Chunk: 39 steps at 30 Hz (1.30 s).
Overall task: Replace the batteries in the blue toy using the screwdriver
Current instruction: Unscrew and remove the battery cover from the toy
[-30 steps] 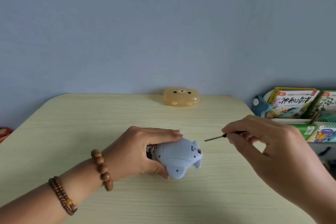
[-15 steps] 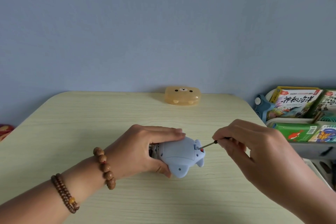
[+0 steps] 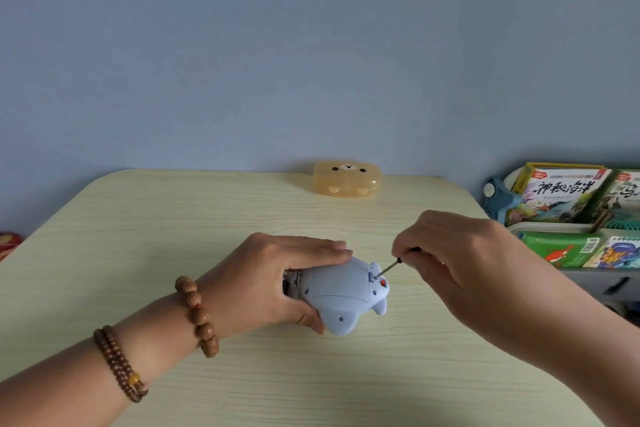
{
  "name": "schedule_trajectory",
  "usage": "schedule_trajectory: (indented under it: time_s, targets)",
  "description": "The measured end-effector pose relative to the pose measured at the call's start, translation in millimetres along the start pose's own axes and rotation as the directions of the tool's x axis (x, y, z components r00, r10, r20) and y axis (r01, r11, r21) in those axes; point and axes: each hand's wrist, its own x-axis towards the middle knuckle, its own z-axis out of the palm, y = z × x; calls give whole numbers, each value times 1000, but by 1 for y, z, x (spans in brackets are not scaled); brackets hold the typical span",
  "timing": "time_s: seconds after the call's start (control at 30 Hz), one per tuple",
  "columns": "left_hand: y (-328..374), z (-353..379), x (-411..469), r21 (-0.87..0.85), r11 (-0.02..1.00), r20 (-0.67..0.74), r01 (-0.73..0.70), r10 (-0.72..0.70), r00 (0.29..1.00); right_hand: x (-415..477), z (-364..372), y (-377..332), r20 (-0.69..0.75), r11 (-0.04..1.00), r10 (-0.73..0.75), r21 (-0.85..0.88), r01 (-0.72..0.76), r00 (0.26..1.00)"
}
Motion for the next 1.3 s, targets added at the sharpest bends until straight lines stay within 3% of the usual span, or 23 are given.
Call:
schedule_trajectory:
  time_s: [0.2,0.33,0.5,0.67,0.83,1.07,1.3]
  targets:
    - [1,0,0,17,1000,-8,-7,7,1000,15,-10,-8,174,977,123,-192,-89,977]
    - [2,0,0,56,998,3,-25,25,1000,13,-15,-13,272,985,169,-72,-155,947]
    - [4,0,1,54,998,13,-23,22,1000,17,-18,-13,274,988,93,-141,-56,957]
    - [3,0,1,77,996,9,-40,40,999,25,-10,-15,248,942,70,-336,18,966]
    - [3,2,2,67,997,8,-42,42,999,21,-18,-15,329,982,144,-166,-93,933]
    - [3,4,3,75,996,1,-52,52,999,28,-11,-12,274,945,166,-320,-74,947]
    - [1,5,3,65,996,-7,-54,55,998,22,-20,-11,313,969,210,-190,-155,926]
